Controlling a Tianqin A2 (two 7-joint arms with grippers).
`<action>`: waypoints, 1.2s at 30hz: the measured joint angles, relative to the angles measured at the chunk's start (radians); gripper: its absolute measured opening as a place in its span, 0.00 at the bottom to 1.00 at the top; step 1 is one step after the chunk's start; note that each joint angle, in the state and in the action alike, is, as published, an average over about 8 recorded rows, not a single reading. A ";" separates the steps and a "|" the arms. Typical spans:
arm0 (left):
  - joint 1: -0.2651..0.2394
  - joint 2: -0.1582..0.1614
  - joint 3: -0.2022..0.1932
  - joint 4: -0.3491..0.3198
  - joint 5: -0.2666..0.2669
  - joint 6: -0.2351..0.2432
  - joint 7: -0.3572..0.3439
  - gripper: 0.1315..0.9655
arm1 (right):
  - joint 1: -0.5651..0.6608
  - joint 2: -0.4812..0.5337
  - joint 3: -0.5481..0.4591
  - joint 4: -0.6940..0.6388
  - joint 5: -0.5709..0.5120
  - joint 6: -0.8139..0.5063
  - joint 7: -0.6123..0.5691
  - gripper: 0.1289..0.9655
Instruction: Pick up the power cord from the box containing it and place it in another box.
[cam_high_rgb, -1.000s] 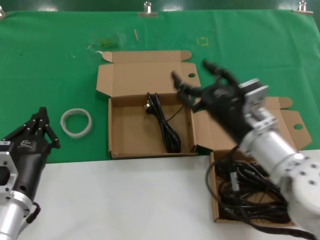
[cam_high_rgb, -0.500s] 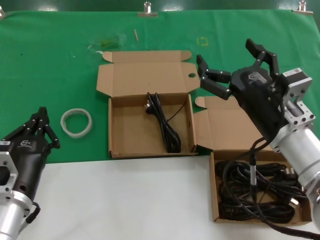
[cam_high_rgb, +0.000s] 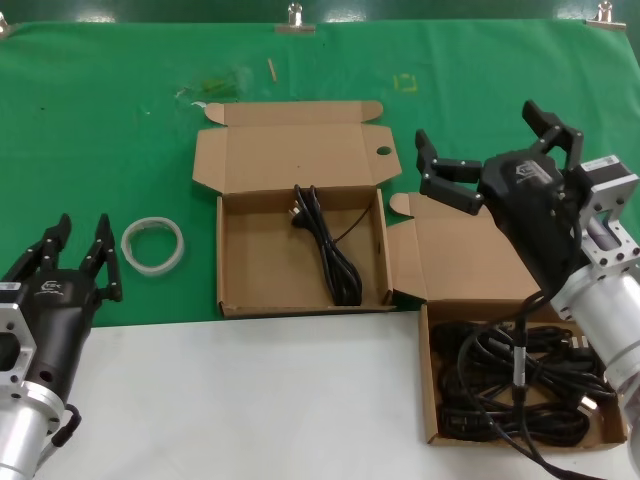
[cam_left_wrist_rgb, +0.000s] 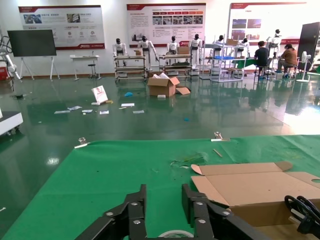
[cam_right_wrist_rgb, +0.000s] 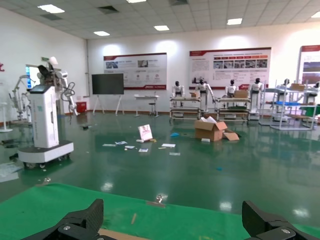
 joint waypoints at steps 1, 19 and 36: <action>0.000 0.000 0.000 0.000 0.000 0.000 0.000 0.15 | -0.004 -0.003 0.005 -0.001 0.000 0.000 -0.003 0.97; 0.000 0.000 0.000 0.000 0.000 0.000 0.000 0.57 | -0.079 -0.048 0.096 -0.012 -0.004 -0.006 -0.057 1.00; 0.000 0.000 0.000 0.000 0.000 0.000 0.000 0.91 | -0.150 -0.090 0.181 -0.023 -0.008 -0.011 -0.109 1.00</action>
